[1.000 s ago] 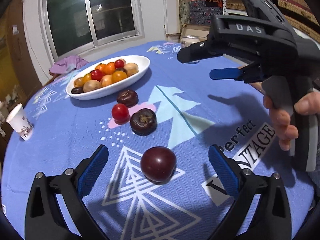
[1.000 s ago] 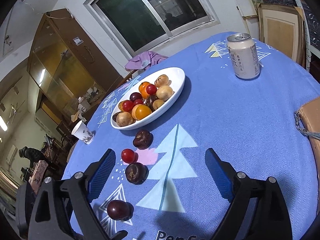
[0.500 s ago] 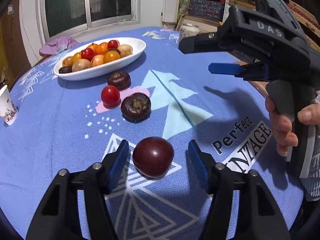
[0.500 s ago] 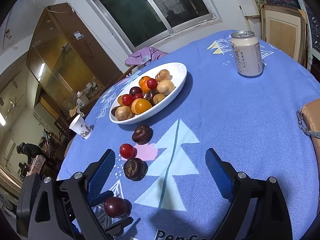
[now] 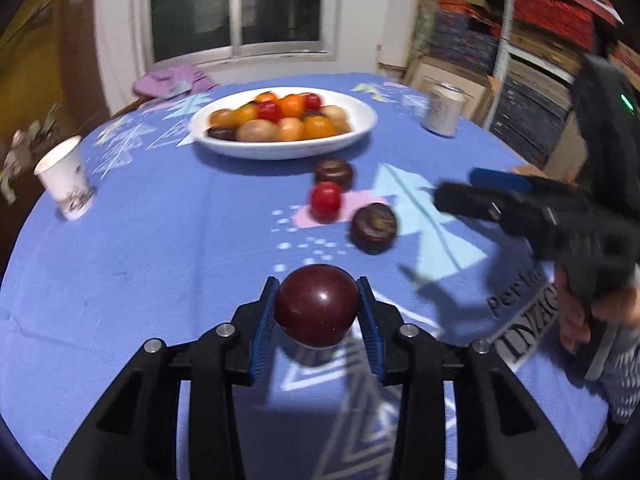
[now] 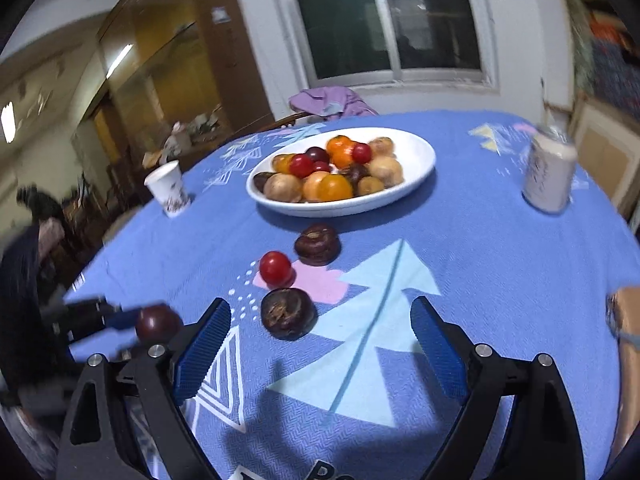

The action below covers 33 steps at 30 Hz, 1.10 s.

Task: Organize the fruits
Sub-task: 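Grasp a dark red plum with the left tool while the right tool grasps a dark brown fruit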

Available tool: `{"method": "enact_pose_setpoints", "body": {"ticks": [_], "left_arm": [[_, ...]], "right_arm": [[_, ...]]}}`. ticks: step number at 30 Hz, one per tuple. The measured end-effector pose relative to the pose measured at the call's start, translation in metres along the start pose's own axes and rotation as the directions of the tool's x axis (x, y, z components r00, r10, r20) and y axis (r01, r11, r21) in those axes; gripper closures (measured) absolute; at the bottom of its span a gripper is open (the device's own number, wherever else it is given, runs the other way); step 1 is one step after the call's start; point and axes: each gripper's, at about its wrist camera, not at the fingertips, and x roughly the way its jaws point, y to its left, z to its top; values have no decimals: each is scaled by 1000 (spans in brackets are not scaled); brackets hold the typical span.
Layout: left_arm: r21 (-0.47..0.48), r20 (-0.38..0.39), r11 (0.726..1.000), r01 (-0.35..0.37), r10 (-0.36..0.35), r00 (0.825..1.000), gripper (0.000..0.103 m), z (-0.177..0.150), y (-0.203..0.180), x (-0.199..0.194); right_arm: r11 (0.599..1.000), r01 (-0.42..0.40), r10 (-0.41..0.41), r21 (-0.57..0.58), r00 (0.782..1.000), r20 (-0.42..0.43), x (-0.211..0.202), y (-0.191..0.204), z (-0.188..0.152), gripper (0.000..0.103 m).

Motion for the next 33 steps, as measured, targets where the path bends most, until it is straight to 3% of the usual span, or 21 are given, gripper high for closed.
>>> {"method": "enact_pose_setpoints", "body": {"ticks": [6,9,13,21,27,33], "left_arm": [[-102,-17,990,-102,101,995,65,7,41,9],[-118,-24,981,-153,151,988,64,8,51,14],[-112,-39,980,-165,162,986,64,8,52,21],[-129,-75,981,-148,139,987,64,4,54,30],[-137,-92,979,-149,137,986,62,4,55,33],[-131,-95,980,-151,140,986,62,4,54,34]], "right_arm": [[990,37,-41,-137,999,-23,11,28,-6,12],[982,61,-68,-178,997,-34,20,39,-2,19],[976,64,-84,-209,992,-89,40,49,2,30],[980,81,-105,-179,987,-125,50,45,3,32],[985,53,-86,-163,976,-202,66,41,2,60],[986,46,-77,-158,977,-198,65,40,2,61]]}}
